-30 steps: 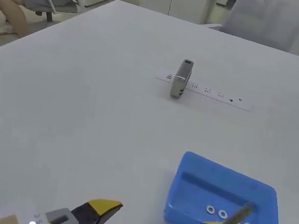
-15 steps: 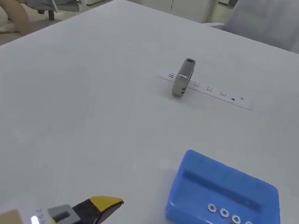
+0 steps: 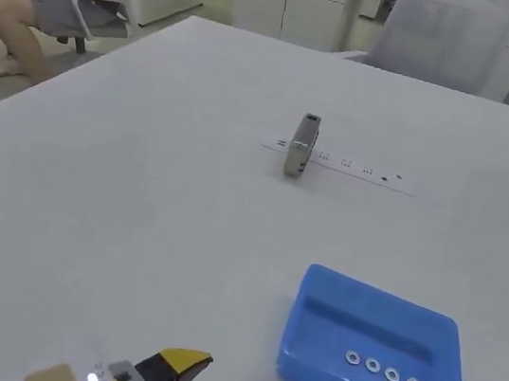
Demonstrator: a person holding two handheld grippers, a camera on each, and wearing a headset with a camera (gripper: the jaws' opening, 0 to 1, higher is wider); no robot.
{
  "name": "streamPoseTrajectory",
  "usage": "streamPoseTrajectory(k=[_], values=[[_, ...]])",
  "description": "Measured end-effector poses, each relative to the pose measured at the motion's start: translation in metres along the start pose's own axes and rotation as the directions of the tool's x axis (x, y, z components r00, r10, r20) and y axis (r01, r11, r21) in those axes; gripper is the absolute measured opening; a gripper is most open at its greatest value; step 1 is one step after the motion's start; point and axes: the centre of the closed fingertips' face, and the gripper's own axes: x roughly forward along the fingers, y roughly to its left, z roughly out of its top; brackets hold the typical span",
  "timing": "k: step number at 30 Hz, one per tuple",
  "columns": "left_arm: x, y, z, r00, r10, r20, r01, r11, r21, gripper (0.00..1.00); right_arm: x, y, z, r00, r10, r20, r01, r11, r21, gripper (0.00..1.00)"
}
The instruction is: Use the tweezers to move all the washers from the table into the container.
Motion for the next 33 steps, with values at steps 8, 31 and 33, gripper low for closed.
streamPoseTrajectory(k=[8,31,33], values=[[-0.002,0.013,-0.004,0.9974,0.07,-0.019,-0.071,0.997,-0.018,0.62,-0.001,0.007,-0.003,0.9994,0.026,-0.022,-0.03,0.977,-0.212,0.03],[-0.002,0.017,-0.005,0.9968,0.076,-0.023,-0.077,0.997,-0.025,0.63,-0.026,-0.027,0.0,0.9934,0.025,0.112,-0.024,1.0,-0.011,0.03],[-0.003,0.02,-0.005,0.996,0.087,-0.022,-0.087,0.996,-0.02,0.63,-0.029,-0.024,0.002,0.9898,0.04,0.137,-0.042,0.999,0.012,0.03]])
